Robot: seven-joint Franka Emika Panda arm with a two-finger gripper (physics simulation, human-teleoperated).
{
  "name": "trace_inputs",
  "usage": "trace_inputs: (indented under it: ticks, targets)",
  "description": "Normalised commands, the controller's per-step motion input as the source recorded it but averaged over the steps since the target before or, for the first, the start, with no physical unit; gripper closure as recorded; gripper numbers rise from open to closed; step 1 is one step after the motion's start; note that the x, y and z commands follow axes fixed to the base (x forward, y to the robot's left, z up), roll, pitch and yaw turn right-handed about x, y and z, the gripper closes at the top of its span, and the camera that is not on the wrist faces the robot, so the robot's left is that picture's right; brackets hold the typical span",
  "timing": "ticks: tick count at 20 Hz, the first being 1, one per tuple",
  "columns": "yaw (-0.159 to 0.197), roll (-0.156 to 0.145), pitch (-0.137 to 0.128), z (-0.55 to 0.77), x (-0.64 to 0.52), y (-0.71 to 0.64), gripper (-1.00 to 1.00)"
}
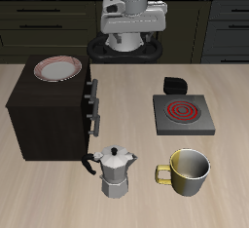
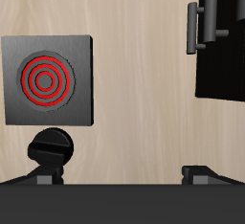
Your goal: Place the mug on the plate
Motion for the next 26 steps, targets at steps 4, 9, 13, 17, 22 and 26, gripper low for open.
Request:
trace_inputs:
  ticks: [4,9,13,17,22,26]
  targets:
    - [-0.012,-0.022,-0.018,0.08,0.27,0.05,-1.00]
    - [0.014,-0.076,-0.045,0.15,0.42,0.13,-1.00]
    - [-0.020,0.002,0.025,0.06,0.44,0.32,-1.00]
    - [0.015,0.035,0.011,0.03,0.22,0.23,-1.00]
    - [-0.003,0.009,0.007,0.07,0.34,0.33,-1.00]
    - [-0.018,0.001,-0.004,0.07,0.35,0.15,-1.00]
